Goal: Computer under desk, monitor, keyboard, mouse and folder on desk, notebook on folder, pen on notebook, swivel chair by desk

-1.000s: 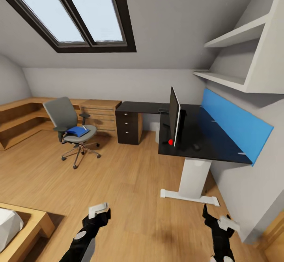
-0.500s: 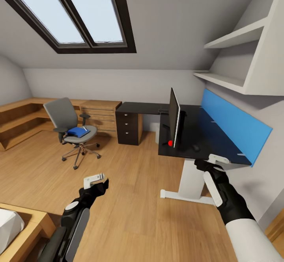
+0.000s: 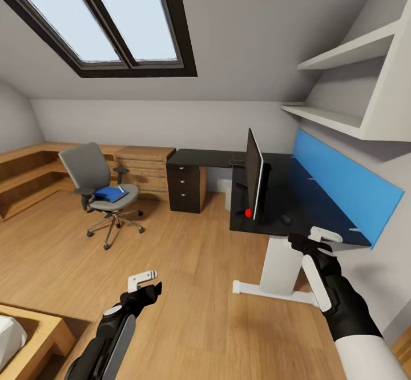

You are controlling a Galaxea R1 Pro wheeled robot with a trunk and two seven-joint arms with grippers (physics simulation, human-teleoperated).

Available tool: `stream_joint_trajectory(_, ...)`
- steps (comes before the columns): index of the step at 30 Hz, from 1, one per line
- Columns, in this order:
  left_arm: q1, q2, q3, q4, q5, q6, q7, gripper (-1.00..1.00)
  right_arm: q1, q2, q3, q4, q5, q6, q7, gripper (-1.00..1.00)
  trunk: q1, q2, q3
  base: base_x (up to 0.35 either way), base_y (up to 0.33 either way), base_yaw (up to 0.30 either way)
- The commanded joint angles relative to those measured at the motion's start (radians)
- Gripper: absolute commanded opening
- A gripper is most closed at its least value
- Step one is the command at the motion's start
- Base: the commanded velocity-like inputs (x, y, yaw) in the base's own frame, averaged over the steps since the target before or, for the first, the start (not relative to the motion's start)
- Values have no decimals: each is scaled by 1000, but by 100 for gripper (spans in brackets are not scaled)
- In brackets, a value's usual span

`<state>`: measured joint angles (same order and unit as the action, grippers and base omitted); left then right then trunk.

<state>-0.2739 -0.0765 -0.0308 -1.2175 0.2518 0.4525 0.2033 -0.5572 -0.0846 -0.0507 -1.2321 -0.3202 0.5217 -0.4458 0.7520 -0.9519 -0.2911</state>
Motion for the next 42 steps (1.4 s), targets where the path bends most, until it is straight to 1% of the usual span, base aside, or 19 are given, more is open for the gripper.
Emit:
stream_joint_trajectory(1, -1, 1, -4, 0, 10, 3, 10, 100, 10, -1, -3, -19, -9, 1, -9, 100, 1, -1, -1, 308, 0, 0)
stream_joint_trajectory(7, -1, 1, -7, 2, 10, 3, 12, 100, 45, -3, -9, -52, 9, 0, -7, 100, 1, -1, -1, 316, 0, 0)
stream_joint_trajectory(9, -1, 0, -8, 2, 10, 3, 12, 100, 52, -3, -9, -56, 19, -1, -5, 100, 1, -1, -1, 319, 0, 0)
stream_joint_trajectory(11, -1, 0, -12, 3, 10, 3, 13, 100, 64, -3, -9, -61, 39, -2, -1, 100, 1, -1, -1, 320, 0, 0)
stream_joint_trajectory(15, -1, 0, -27, 4, 10, 4, 14, 100, 76, -3, -10, -63, 59, -5, 5, 100, 1, -1, -1, 321, 0, 0)
stream_joint_trajectory(19, -1, 0, -45, 4, 10, 4, 14, 100, 82, -5, -12, -58, 68, -9, 14, 100, 1, -1, -1, 321, 0, 0)
stream_joint_trajectory(21, -1, 0, -48, 5, 10, 4, 14, 100, 83, -8, -13, -50, 70, -9, 25, 100, 1, -1, -1, 321, 0, 0)
stream_joint_trajectory(23, -1, 0, -50, 5, 10, 4, 14, 100, 84, -17, -15, -32, 71, -10, 40, 100, 1, -1, -1, 321, 0, 0)
stream_joint_trajectory(24, -1, 0, -52, 5, 9, 5, 14, 100, 84, -33, -15, -6, 70, -10, 60, 100, 1, -1, -1, 321, 0, 0)
stream_joint_trajectory(29, -1, 0, -54, 5, 9, 5, 15, 100, 84, -75, -16, 54, 67, -11, 126, 100, 1, -1, -1, 321, 0, 0)
stream_joint_trajectory(30, -1, 0, -54, 5, 9, 5, 15, 100, 84, -85, -16, 67, 67, -13, 154, 100, 1, -1, -1, 321, 0, 0)
stream_joint_trajectory(36, -1, -1, -56, 4, 9, -1, 13, 100, 82, -104, -16, 100, 71, -42, 203, 100, 1, -1, -1, 216, 0, 0)
stream_joint_trajectory(42, -1, 0, -57, 4, 8, -15, 12, 100, 81, -113, -16, 125, 72, -57, 215, 100, 1, -1, -1, 41, 0, 0)
